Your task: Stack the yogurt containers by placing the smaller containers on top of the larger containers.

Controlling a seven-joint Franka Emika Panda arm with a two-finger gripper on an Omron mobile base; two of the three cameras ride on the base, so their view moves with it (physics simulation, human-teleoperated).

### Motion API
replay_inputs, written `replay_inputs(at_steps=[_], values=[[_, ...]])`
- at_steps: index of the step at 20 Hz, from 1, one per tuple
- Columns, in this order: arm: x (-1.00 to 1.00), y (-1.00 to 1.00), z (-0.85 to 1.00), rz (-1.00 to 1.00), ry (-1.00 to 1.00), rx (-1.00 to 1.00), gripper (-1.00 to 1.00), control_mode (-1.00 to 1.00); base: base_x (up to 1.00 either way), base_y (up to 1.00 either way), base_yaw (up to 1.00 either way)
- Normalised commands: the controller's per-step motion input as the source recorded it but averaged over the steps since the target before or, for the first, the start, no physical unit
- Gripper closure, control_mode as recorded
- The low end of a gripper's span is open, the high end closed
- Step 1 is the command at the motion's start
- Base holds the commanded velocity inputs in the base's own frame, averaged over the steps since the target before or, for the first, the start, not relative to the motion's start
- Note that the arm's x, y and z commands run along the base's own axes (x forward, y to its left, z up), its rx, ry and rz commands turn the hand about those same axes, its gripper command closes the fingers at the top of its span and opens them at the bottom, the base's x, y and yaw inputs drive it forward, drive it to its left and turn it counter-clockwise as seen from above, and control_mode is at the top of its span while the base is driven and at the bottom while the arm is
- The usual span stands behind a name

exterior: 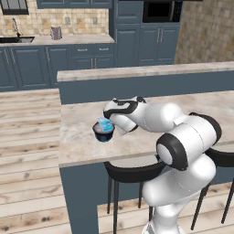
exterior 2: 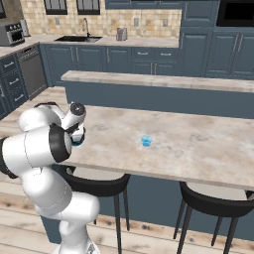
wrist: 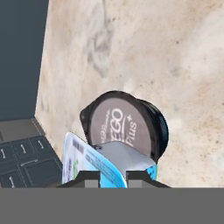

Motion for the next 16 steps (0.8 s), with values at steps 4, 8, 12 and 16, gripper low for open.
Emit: replay_inputs(at_steps=[4, 8, 12, 16], values=[[0.0, 0.0, -0.08, 0.0, 0.0, 0.0, 1.0, -1.0, 0.0, 0.0, 0.0], [0.06, 0.0, -0.06, 0.0, 0.0, 0.0, 1.0, -1.0, 0.0, 0.0, 0.0], [0.09, 0.0, -0.03, 0.0, 0.0, 0.0, 1.0, -1.0, 0.0, 0.0, 0.0], [0.13, 0.0, -0.01, 0.0, 0.0, 0.0, 1.0, -1.0, 0.0, 0.0, 0.0]])
